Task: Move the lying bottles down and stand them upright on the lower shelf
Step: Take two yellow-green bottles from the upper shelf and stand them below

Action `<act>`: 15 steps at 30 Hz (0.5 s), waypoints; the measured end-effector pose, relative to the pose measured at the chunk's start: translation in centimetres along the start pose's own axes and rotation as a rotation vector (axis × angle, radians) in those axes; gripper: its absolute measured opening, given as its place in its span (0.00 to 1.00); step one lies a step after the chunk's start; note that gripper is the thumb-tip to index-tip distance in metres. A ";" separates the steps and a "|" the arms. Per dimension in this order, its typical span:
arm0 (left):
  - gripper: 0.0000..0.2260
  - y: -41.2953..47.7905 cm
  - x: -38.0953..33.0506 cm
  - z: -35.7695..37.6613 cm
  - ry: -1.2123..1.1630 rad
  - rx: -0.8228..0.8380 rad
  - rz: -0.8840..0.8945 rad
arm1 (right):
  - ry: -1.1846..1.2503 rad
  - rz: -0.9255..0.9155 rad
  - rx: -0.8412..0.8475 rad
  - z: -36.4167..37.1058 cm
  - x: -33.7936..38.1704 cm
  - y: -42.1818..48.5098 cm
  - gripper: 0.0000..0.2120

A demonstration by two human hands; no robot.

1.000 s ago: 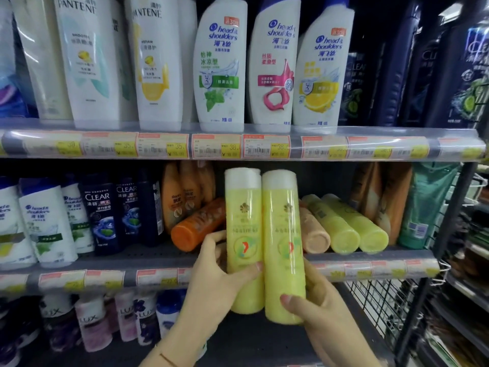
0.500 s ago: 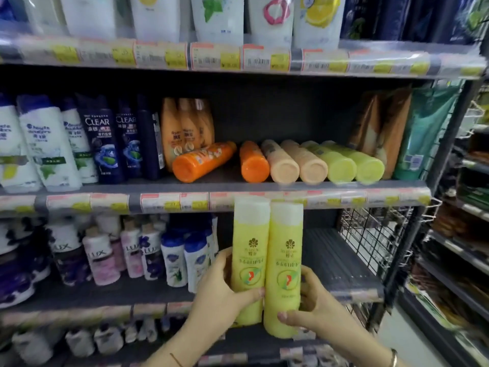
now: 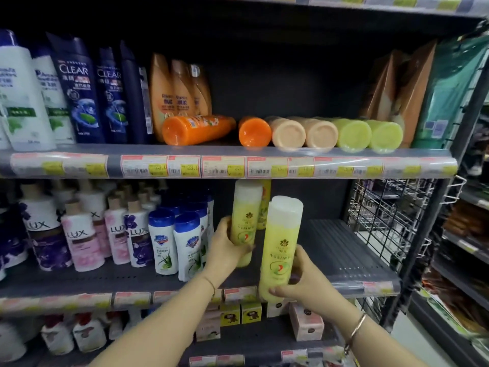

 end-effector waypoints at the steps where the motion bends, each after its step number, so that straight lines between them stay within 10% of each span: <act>1: 0.33 1.0 0.5 0.3 -0.003 0.004 -0.007 | -0.004 -0.007 -0.006 0.0 -0.2 0.4 0.38; 15: 0.36 8.4 4.7 1.6 -0.087 0.033 -0.050 | 0.002 0.030 -0.066 0.3 -1.9 7.9 0.41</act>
Point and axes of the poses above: each hand's wrist, its own y-axis towards the middle knuckle, its own z-axis out of the palm, x = y × z, the point moved 2 cm from there along y, towards the middle knuckle, and after that the axes turned 1 degree about -z, right-handed, at the moved point
